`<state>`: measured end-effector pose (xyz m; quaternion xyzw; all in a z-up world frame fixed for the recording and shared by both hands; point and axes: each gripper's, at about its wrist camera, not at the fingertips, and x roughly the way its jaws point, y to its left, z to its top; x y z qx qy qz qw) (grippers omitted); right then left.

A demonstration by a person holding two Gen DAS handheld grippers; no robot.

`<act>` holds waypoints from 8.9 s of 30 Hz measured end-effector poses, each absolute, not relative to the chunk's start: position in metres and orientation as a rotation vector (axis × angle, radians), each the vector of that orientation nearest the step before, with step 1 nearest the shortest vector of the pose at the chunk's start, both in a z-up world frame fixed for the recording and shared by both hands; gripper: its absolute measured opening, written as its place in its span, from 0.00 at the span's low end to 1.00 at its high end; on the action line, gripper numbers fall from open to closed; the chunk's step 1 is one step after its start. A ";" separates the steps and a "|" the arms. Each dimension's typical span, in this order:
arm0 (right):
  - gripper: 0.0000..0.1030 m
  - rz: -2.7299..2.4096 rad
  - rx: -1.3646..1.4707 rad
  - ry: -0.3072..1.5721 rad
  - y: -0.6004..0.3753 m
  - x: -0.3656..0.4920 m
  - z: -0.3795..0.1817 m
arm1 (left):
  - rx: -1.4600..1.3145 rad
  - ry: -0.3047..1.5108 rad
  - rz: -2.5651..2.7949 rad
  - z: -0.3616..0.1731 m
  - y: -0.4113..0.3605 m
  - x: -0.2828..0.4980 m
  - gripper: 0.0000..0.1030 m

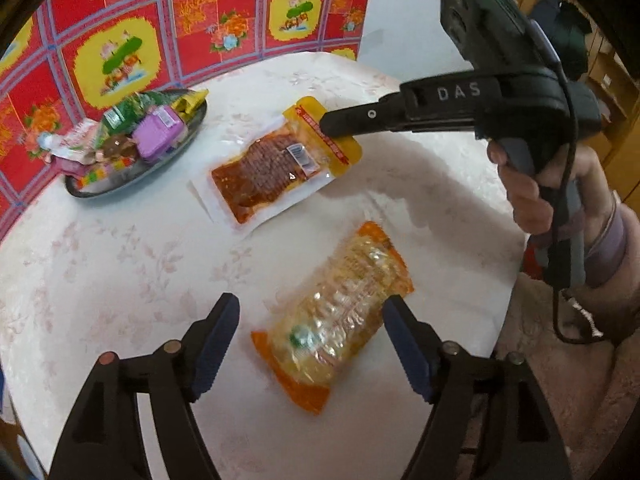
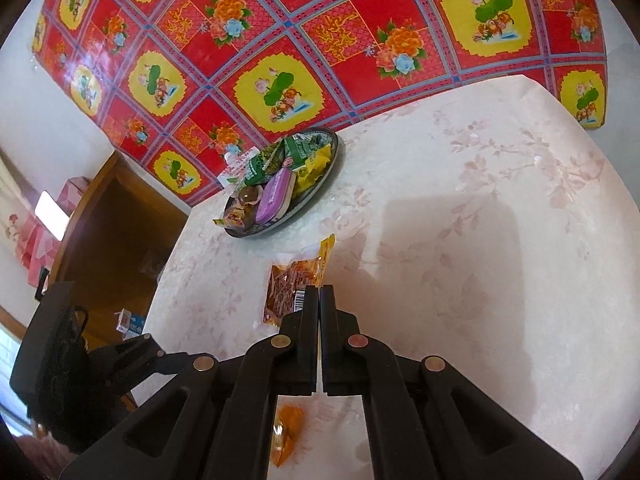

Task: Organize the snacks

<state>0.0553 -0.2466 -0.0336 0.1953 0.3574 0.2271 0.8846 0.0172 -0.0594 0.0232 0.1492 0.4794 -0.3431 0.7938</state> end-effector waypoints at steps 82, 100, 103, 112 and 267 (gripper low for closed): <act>0.03 0.521 0.380 0.661 -0.193 0.188 0.020 | -0.161 0.826 -0.181 0.049 0.003 0.189 0.52; 0.33 0.480 0.416 0.687 -0.202 0.204 0.007 | -0.127 0.806 -0.176 0.053 -0.002 0.189 0.61; 0.38 0.472 0.418 0.680 -0.203 0.202 0.008 | -0.122 0.794 -0.173 0.056 -0.001 0.189 0.66; 0.38 0.473 0.391 0.649 -0.203 0.182 0.018 | -0.120 0.788 -0.178 0.064 -0.002 0.179 0.67; 0.45 0.366 0.189 0.669 -0.167 0.082 -0.012 | -0.118 0.909 -0.078 0.039 -0.002 0.112 0.72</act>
